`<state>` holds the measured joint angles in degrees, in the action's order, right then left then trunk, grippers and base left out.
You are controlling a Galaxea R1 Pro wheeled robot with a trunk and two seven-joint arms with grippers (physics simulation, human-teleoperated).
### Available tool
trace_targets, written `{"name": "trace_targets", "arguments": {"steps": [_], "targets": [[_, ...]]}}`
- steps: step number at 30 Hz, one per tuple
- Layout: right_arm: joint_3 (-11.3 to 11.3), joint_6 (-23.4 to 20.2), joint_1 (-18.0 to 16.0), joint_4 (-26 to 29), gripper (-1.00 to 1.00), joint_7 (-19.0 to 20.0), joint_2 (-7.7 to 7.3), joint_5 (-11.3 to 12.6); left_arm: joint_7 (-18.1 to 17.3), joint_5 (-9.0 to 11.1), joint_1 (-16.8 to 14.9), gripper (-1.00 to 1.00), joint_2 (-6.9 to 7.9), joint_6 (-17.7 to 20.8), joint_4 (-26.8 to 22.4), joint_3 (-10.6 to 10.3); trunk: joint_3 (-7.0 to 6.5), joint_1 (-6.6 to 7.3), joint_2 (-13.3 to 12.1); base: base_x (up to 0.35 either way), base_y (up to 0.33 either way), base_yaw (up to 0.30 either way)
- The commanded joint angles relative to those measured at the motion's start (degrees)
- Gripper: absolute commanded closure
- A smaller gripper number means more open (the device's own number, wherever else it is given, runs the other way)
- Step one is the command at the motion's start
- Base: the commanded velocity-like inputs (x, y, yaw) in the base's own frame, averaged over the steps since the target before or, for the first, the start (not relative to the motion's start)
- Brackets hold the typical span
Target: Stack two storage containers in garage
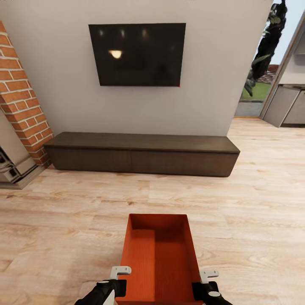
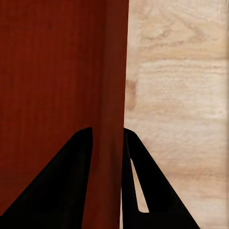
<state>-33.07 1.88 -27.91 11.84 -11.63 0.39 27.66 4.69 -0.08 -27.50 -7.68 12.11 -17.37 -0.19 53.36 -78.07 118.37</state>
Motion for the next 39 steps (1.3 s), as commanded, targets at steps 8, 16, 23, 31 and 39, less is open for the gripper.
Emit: {"name": "trace_targets", "arguments": {"steps": [8,16,23,31,39], "targets": [[0.0,-0.3,0.0,-0.3,1.00,-1.2,-0.08,0.7,0.6,-0.4,0.0,1.00,0.03,0.4,-0.2,0.0,-1.40,1.77,-3.2,0.000,0.000,0.000],[0.0,0.2,0.0,-0.3,1.00,-1.2,0.05,0.7,0.6,-0.4,0.0,1.00,0.03,0.4,-0.2,0.0,-2.83,3.53,-6.4,0.000,0.000,0.000],[-0.1,0.3,0.0,-0.3,1.00,-1.1,0.05,0.7,0.6,-0.4,0.0,1.00,0.03,0.4,-0.2,0.0,-4.09,5.07,-9.2,0.000,0.000,0.000],[-0.1,0.3,0.0,-0.3,1.00,-1.1,0.05,0.7,0.6,-0.4,0.0,1.00,0.03,0.4,-0.2,0.0,-5.53,6.82,-12.4,0.000,0.000,0.000],[-0.1,0.3,0.0,-0.3,1.00,-1.1,0.05,0.7,0.6,-0.4,0.0,1.00,0.03,0.4,-0.2,0.0,-6.96,8.58,-15.6,0.000,0.000,0.000]]}}
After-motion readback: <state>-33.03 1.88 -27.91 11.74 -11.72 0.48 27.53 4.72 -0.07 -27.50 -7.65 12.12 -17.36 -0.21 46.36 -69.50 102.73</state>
